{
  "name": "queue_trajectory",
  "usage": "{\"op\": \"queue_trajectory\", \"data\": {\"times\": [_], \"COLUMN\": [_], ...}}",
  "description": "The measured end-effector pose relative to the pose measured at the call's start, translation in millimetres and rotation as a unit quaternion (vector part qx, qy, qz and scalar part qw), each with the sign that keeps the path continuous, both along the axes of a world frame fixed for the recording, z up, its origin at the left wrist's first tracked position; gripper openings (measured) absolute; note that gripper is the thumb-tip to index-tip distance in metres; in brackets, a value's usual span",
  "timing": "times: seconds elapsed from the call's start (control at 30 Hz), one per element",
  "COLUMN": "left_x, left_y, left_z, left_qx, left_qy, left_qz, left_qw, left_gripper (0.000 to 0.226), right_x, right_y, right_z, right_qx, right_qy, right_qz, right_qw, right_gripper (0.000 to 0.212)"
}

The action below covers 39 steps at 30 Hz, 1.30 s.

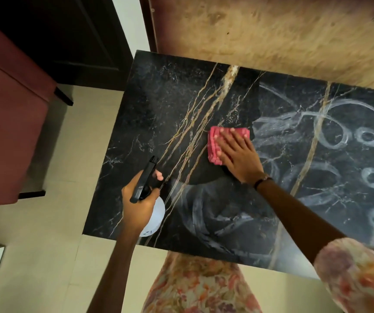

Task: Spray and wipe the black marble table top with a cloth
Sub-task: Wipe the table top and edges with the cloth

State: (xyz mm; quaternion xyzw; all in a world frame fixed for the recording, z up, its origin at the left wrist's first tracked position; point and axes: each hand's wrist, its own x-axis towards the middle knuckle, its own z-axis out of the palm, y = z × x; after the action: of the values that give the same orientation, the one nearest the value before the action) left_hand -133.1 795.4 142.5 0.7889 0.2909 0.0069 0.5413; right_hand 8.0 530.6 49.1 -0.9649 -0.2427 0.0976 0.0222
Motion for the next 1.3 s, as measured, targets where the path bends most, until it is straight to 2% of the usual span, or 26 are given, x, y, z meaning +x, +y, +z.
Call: {"op": "queue_trajectory", "data": {"times": [0.07,0.13,0.2,0.3,0.43,0.5,0.57,0.67,0.73,0.9,1.0,1.07,1.2,1.3], "left_x": [-7.8,-15.7,-22.5,-35.4,-49.5,-56.1,-62.4,-70.0,-75.2,-86.2,-92.4,-97.5,-107.5,-116.3], "left_y": [1.1,2.3,3.7,4.6,7.2,10.2,13.3,16.8,18.2,25.4,25.6,26.2,28.0,30.7], "left_z": [-1.9,-4.3,-5.9,-5.1,-4.5,-3.7,-2.7,-0.7,0.5,-0.7,-2.4,-2.5,-1.2,-3.6], "left_qx": [0.011,0.009,0.000,-0.013,-0.032,-0.042,-0.043,-0.030,-0.023,-0.018,-0.016,-0.017,-0.017,-0.022], "left_qy": [-0.008,-0.004,0.003,-0.004,-0.001,-0.002,-0.007,-0.002,-0.013,-0.035,-0.028,-0.033,-0.036,-0.017], "left_qz": [-0.014,-0.015,-0.008,-0.027,-0.012,-0.001,0.002,0.002,-0.002,-0.039,-0.023,-0.011,-0.012,0.001], "left_qw": [1.000,1.000,1.000,1.000,0.999,0.999,0.999,1.000,1.000,0.998,0.999,0.999,0.999,1.000], "left_gripper": [0.016,0.013,0.009,0.012,0.018,0.021,0.022,0.021,0.019,0.024,0.023,0.017,0.019,0.026], "right_x": [11.7,11.4,-4.4,-56.1,-112.3,-109.7,-92.3,-70.1,-68.3,-129.8,-175.0,-187.0,-163.7,-144.9], "right_y": [27.8,63.7,94.4,108.1,47.6,7.0,-9.5,22.9,59.2,119.5,92.5,52.4,8.6,46.4], "right_z": [2.6,1.5,-1.8,-4.1,-6.2,-4.2,0.4,4.2,1.9,-2.6,-3.3,-4.7,0.7,4.4], "right_qx": [0.021,0.037,0.025,0.014,0.004,-0.014,-0.024,0.004,0.018,0.011,0.020,0.016,-0.023,0.010], "right_qy": [0.005,0.008,0.009,0.016,0.026,0.005,0.005,0.008,0.007,0.024,0.044,0.036,0.019,0.022], "right_qz": [-0.077,-0.107,-0.066,0.047,0.134,0.110,0.041,-0.068,-0.095,0.046,0.131,0.147,0.055,-0.051], "right_qw": [0.997,0.994,0.997,0.999,0.991,0.994,0.999,0.998,0.995,0.999,0.990,0.988,0.998,0.998], "right_gripper": [0.057,0.057,0.055,0.055,0.056,0.056,0.056,0.055,0.054,0.054,0.054,0.054,0.055,0.055]}}
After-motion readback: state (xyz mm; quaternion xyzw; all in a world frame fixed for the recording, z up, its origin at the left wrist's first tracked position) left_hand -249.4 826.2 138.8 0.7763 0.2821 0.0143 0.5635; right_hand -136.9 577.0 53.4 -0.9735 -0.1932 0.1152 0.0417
